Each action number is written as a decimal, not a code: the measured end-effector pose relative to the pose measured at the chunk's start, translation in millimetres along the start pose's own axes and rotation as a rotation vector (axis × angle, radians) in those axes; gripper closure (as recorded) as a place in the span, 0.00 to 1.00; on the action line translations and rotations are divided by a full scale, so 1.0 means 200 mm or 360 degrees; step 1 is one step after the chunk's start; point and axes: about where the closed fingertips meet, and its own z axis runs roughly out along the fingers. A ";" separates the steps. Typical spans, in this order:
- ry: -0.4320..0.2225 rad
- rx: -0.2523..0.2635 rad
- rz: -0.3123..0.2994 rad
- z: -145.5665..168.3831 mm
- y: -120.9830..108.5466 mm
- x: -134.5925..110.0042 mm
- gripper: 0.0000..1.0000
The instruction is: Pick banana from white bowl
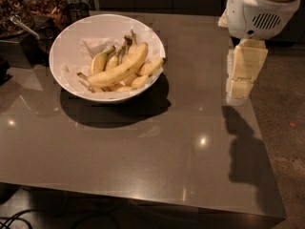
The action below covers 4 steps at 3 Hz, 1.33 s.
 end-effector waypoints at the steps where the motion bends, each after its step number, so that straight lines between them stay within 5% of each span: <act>1: -0.0027 0.0042 -0.0072 -0.01 -0.04 -0.13 0.00; 4: 0.0143 0.0125 -0.0399 0.13 -0.18 -0.61 0.00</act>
Offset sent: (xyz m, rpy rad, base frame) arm 0.0339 0.1050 -0.0013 -0.1260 -0.0183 0.2101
